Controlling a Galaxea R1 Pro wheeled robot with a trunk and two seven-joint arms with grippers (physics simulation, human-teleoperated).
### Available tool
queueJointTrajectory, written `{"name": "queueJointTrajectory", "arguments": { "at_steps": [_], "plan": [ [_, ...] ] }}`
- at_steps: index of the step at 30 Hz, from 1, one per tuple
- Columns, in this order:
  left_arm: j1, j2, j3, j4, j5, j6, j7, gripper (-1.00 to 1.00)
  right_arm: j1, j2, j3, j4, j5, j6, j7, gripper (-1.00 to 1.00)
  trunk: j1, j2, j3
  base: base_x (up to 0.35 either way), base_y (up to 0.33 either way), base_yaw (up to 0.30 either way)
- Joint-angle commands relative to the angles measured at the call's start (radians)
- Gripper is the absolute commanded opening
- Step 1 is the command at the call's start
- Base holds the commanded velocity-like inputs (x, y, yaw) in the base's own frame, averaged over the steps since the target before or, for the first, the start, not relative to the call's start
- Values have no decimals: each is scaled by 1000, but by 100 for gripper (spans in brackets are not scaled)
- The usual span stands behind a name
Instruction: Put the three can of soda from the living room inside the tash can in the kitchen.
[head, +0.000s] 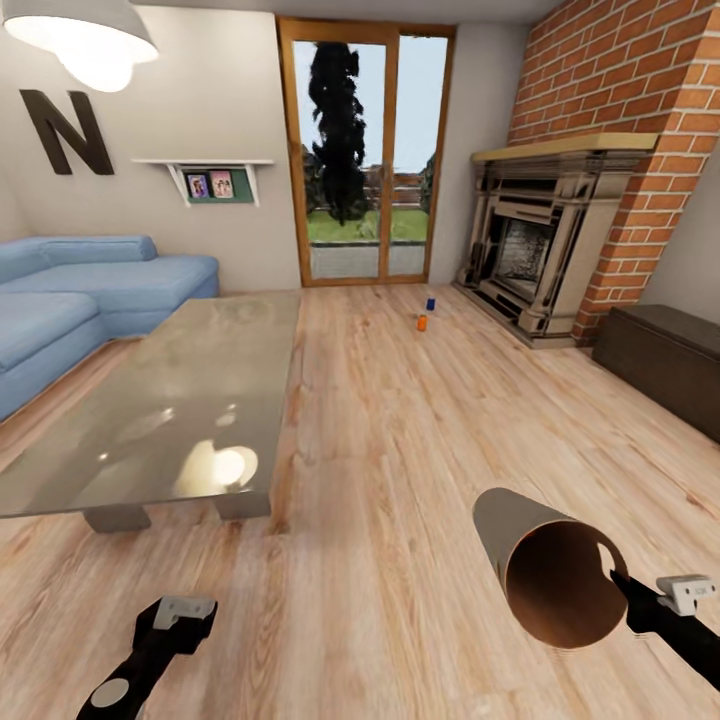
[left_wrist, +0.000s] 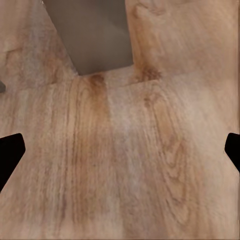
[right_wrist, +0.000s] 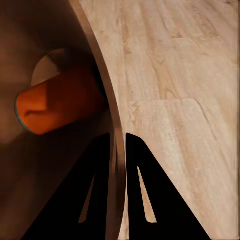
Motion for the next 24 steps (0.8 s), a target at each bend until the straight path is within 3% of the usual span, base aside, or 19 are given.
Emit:
{"name": "queueJointTrajectory", "arguments": {
  "at_steps": [1,24],
  "plan": [
    [0,0,0,0,0,-1,4,100,-1,0,-1,-2,-12,2,7,-100,0,0,0,243,-241,0],
    [0,-2,0,1,-2,-8,20,100,0,2,0,1,-13,2,8,-100,0,0,0,241,-242,0]
  ]
}}
